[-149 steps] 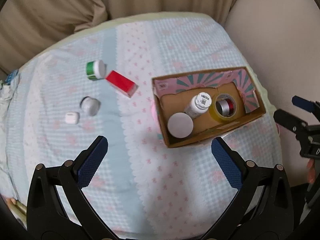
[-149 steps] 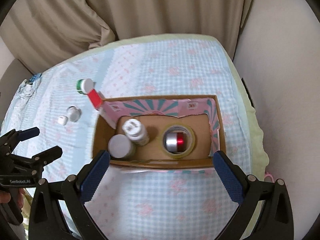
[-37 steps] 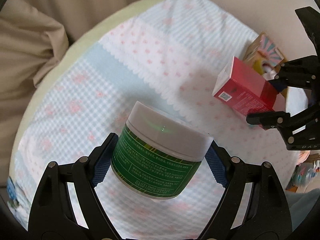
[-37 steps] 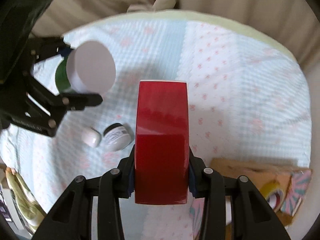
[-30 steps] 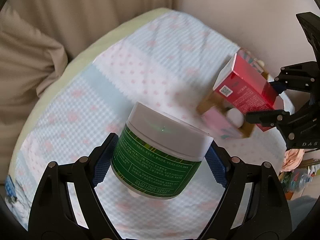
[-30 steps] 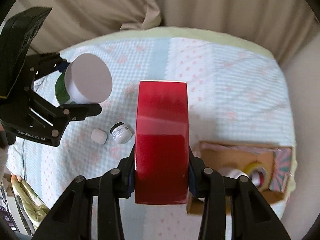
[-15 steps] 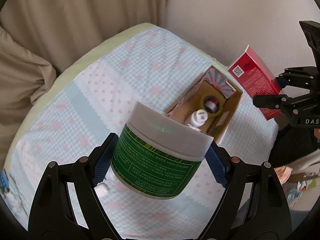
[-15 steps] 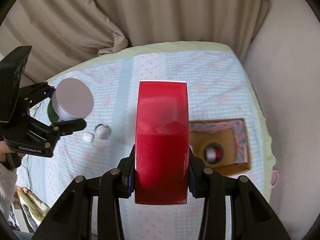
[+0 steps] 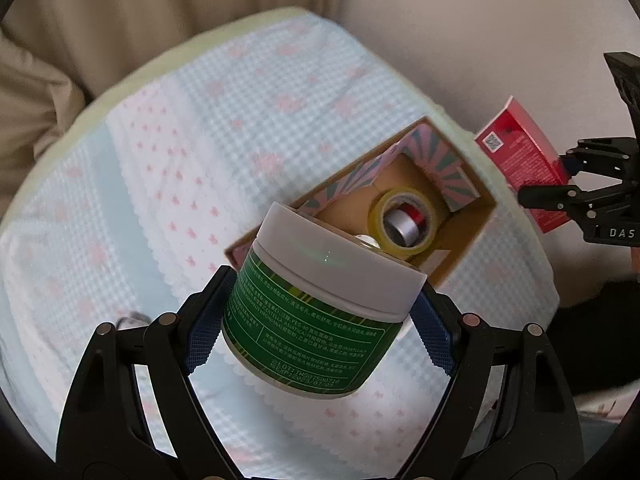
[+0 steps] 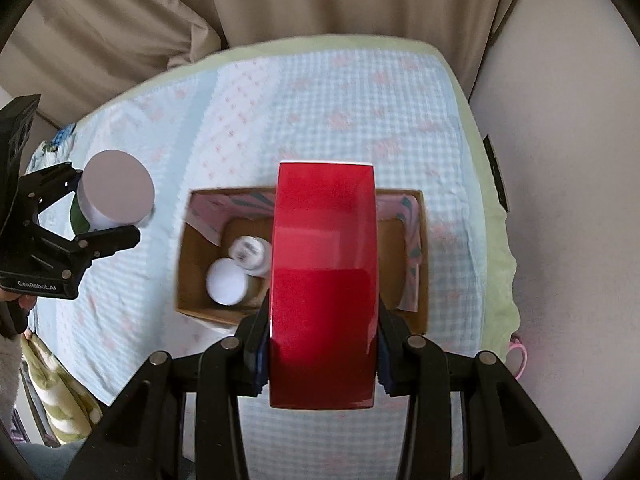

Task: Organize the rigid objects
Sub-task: 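Lift and carry the green jar and red box over the cardboard box with both tools, then lower the green jar and red box into the box and open both tools, then withdraw both tools from the box toward the remaining small items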

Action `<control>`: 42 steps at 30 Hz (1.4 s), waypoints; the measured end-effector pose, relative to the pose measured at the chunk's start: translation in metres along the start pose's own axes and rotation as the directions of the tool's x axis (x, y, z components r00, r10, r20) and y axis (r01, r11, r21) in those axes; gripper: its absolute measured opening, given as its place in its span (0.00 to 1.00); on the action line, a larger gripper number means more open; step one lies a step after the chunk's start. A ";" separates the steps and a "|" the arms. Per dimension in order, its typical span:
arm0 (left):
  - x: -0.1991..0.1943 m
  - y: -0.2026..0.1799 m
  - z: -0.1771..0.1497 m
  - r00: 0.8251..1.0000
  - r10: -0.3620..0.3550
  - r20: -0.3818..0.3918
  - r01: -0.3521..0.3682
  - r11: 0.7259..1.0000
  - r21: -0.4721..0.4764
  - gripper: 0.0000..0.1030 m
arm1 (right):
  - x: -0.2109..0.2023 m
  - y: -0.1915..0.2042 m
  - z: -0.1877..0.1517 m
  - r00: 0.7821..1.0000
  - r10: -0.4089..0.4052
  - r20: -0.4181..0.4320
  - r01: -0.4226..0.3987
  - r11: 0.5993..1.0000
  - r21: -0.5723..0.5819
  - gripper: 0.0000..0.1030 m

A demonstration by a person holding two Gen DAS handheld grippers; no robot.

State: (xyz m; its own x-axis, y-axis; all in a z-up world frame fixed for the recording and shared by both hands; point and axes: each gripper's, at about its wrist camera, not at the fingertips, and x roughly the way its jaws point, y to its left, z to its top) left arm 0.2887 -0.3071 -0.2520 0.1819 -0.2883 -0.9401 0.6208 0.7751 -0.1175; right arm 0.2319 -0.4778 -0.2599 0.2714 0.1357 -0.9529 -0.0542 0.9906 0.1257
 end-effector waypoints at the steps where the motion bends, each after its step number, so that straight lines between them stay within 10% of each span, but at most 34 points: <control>1: 0.007 0.000 0.000 1.000 0.001 -0.006 -0.001 1.000 -0.014 0.80 | 0.009 -0.008 0.000 1.000 0.007 -0.011 -0.007 1.000 0.001 0.37; 24: 0.108 0.022 0.010 0.981 0.083 -0.173 -0.089 0.996 -0.023 0.80 | 0.120 -0.064 0.013 0.986 0.084 -0.142 -0.073 0.994 0.077 0.37; 28: 0.105 0.023 0.014 0.987 0.063 -0.150 -0.070 0.997 -0.045 1.00 | 0.128 -0.066 0.021 0.984 0.090 -0.151 -0.076 0.992 0.097 0.39; 33: 0.092 0.026 0.012 0.991 0.047 -0.128 -0.057 0.996 -0.071 1.00 | 0.118 -0.064 0.028 0.994 0.054 -0.091 -0.046 0.996 0.081 1.00; 42: 0.083 0.024 -0.004 0.989 0.054 -0.140 -0.066 0.994 -0.083 1.00 | 0.110 -0.061 0.014 0.996 0.046 -0.073 -0.039 0.995 0.089 1.00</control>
State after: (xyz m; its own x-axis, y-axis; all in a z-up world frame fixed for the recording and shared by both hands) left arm 0.3155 -0.3096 -0.3341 0.1065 -0.1644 -0.9806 0.5422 0.8363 -0.0813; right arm 0.2784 -0.5234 -0.3689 0.1982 0.1793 -0.9636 0.0208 0.9821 0.1871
